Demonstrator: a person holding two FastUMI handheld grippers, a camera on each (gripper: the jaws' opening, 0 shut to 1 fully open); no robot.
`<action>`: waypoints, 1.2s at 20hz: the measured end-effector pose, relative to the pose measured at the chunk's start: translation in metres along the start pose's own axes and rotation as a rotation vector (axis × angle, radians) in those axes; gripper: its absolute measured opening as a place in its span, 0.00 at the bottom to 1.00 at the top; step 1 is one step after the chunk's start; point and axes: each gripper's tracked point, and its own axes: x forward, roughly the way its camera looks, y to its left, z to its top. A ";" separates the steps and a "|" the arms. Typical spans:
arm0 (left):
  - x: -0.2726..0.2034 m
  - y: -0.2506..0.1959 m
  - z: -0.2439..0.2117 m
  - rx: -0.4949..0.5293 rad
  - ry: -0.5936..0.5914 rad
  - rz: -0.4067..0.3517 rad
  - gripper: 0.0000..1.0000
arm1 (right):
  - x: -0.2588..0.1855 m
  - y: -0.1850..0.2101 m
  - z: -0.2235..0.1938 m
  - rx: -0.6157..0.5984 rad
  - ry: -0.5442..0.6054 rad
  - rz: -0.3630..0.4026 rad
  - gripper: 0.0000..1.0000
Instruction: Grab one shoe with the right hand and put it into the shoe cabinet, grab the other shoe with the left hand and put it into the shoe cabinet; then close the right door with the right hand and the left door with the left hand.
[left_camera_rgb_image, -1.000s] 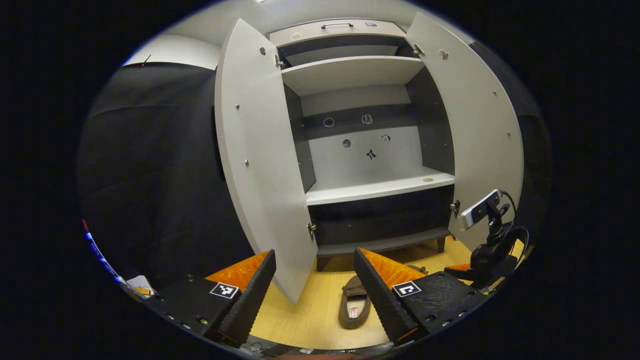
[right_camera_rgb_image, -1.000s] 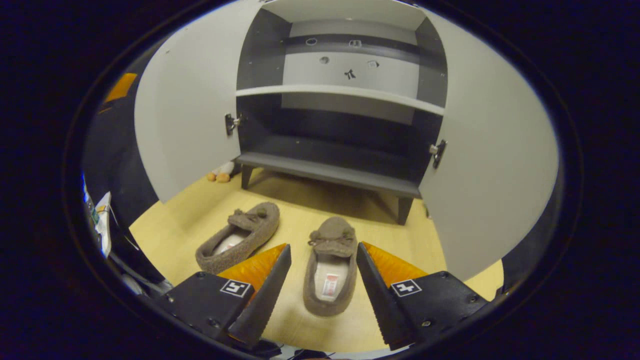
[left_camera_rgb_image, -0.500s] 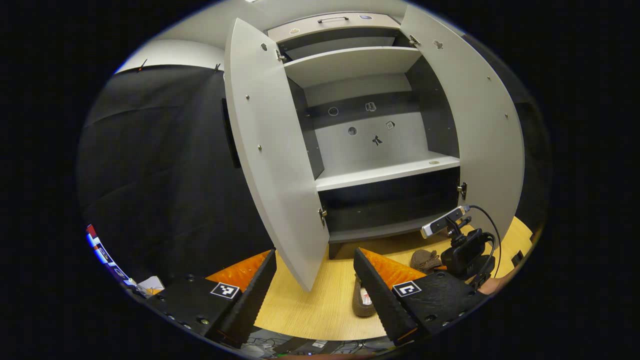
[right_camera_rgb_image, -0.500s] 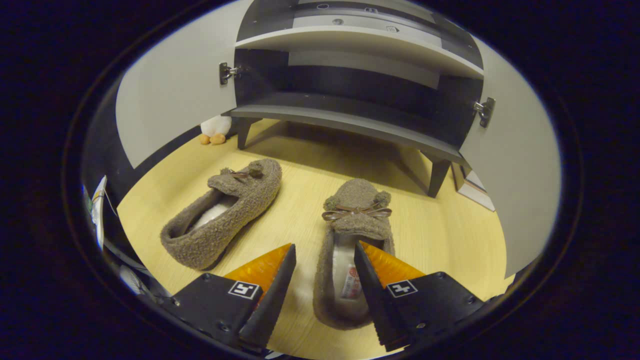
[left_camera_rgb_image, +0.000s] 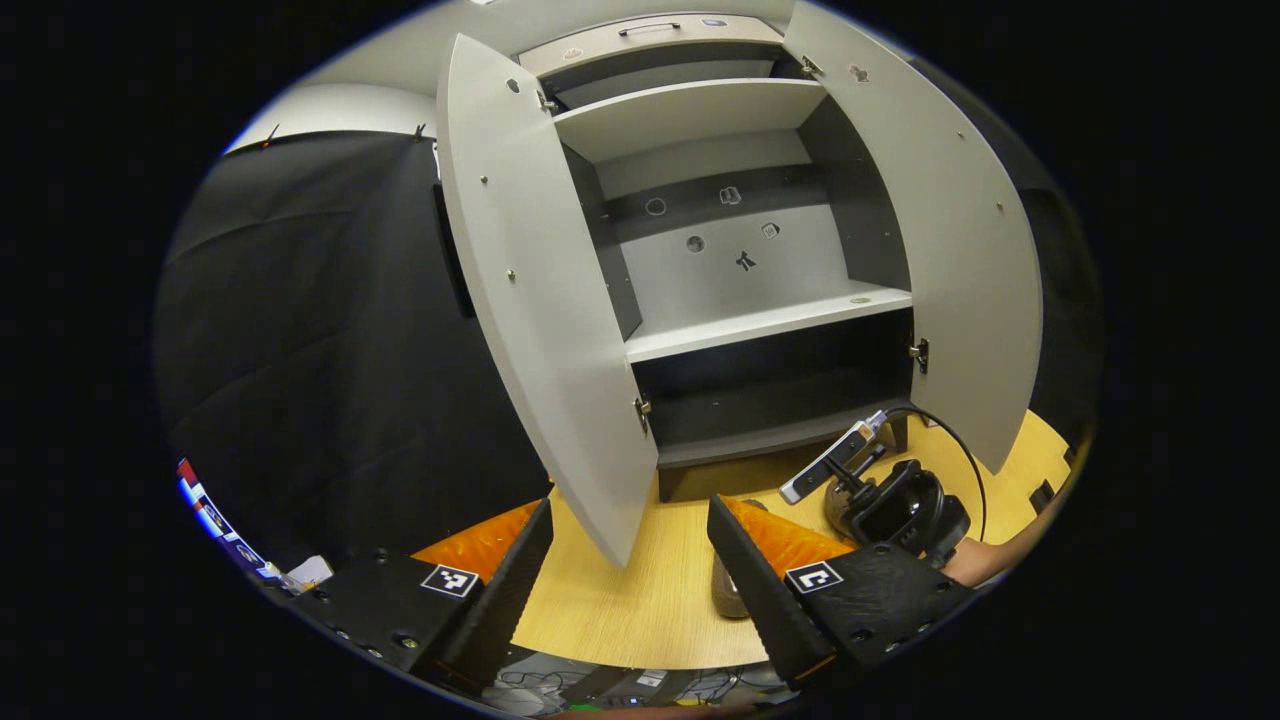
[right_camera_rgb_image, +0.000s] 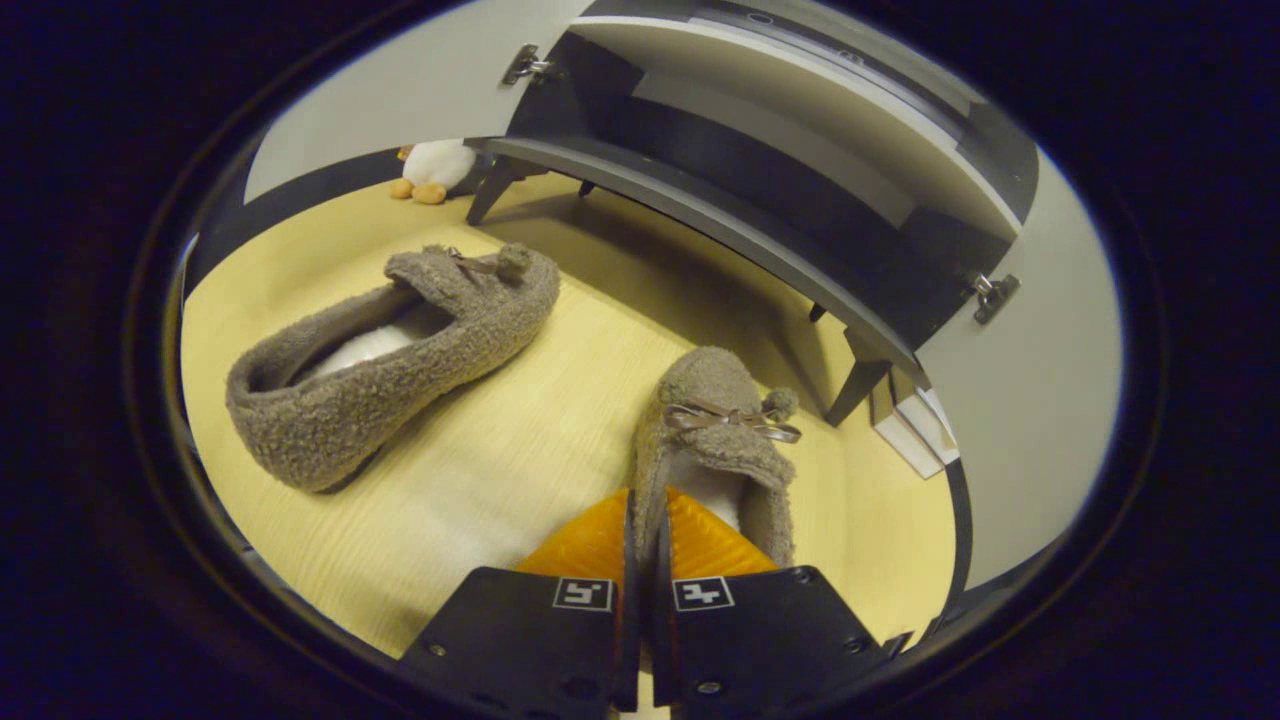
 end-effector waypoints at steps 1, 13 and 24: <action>-0.001 0.000 0.000 0.001 -0.002 -0.001 0.95 | -0.002 -0.001 0.000 0.007 0.003 0.002 0.08; 0.018 -0.015 -0.001 -0.029 -0.051 -0.113 0.95 | -0.091 -0.058 0.052 0.155 -0.105 -0.016 0.07; 0.039 -0.039 0.014 -0.030 -0.130 -0.203 0.96 | -0.184 -0.155 0.175 0.296 -0.270 -0.073 0.07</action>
